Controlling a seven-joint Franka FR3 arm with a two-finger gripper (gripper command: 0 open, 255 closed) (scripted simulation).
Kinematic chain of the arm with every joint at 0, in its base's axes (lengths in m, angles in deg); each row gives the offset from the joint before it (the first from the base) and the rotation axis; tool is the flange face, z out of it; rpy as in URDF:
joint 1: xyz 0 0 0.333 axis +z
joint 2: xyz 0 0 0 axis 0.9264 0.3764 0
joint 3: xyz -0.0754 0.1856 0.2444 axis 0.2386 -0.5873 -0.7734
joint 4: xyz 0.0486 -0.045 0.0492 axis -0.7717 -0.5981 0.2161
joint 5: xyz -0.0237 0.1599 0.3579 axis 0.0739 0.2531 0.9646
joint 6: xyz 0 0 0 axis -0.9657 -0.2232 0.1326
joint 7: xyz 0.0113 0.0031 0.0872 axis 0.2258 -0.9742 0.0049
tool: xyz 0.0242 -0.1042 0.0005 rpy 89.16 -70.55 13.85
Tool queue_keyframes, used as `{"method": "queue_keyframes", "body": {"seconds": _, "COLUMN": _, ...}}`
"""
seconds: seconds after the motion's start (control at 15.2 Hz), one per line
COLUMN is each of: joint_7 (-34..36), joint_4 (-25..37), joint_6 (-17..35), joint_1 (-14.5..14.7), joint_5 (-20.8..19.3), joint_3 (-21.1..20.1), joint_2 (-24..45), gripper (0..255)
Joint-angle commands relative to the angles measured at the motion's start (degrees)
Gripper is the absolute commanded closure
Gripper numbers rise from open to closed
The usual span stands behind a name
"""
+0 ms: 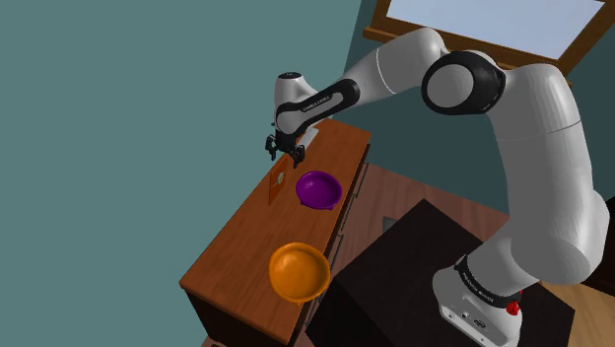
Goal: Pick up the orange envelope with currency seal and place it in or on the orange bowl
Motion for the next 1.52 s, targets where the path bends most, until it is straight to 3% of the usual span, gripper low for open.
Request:
{"method": "queue_keyframes", "body": {"seconds": 0.0, "joint_7": 0.0, "joint_4": 0.0, "joint_6": 0.0, "joint_1": 0.0, "joint_5": 0.0, "joint_3": 0.0, "joint_2": 0.0, "gripper": 255}}
{"method": "queue_keyframes", "body": {"seconds": 0.59, "joint_7": 0.0, "joint_4": 0.0, "joint_6": 0.01, "joint_1": 0.0, "joint_5": 0.0, "joint_3": 0.0, "joint_2": 0.0, "gripper": 255}}
{"method": "queue_keyframes", "body": {"seconds": 1.45, "joint_7": -0.61, "joint_4": -0.68, "joint_6": -6.02, "joint_1": -0.72, "joint_5": 1.19, "joint_3": -1.05, "joint_2": -6.73, "gripper": 255}}
